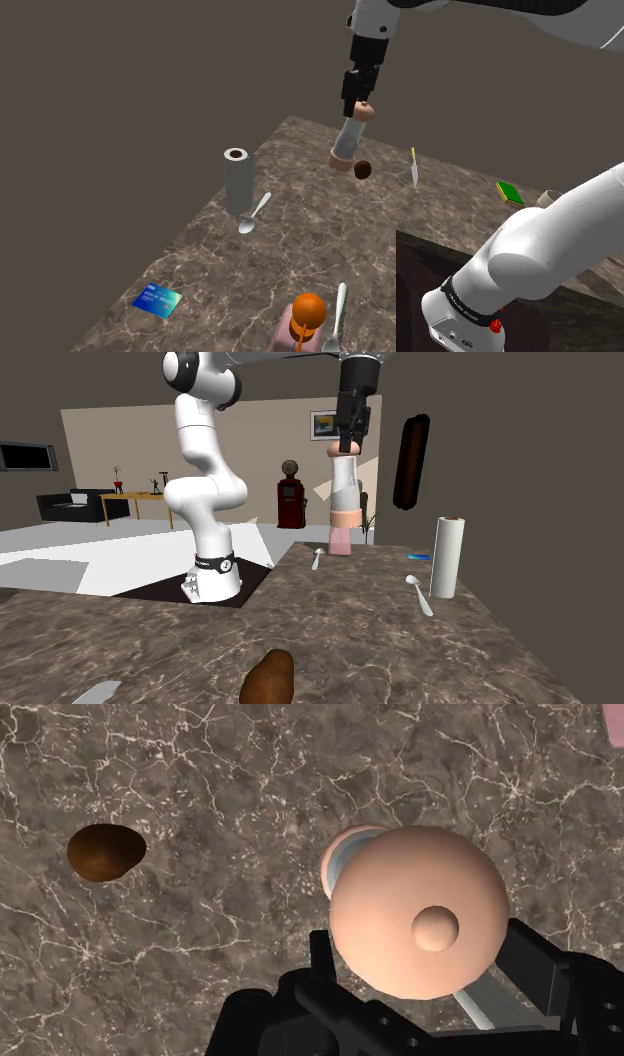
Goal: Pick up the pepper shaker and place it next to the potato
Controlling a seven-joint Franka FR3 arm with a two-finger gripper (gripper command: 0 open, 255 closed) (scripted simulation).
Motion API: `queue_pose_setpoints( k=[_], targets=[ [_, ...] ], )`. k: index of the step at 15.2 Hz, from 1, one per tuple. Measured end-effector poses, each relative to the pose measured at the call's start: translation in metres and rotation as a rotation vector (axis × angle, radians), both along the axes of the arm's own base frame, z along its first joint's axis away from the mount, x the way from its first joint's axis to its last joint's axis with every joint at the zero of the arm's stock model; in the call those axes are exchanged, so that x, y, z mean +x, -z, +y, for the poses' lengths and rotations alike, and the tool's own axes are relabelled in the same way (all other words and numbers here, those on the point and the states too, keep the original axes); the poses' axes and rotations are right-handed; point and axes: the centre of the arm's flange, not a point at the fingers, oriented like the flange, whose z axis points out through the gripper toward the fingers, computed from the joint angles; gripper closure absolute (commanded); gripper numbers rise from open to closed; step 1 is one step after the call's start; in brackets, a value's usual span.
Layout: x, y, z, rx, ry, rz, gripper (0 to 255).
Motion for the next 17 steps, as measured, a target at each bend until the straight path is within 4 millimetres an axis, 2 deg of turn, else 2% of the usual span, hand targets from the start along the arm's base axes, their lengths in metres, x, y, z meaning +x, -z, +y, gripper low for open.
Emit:
queue_pose_setpoints(
  k=[17],
  targets=[
    [0.067, 0.037, -0.210, 0.001, -0.001, 0.000, 255]
  ],
)
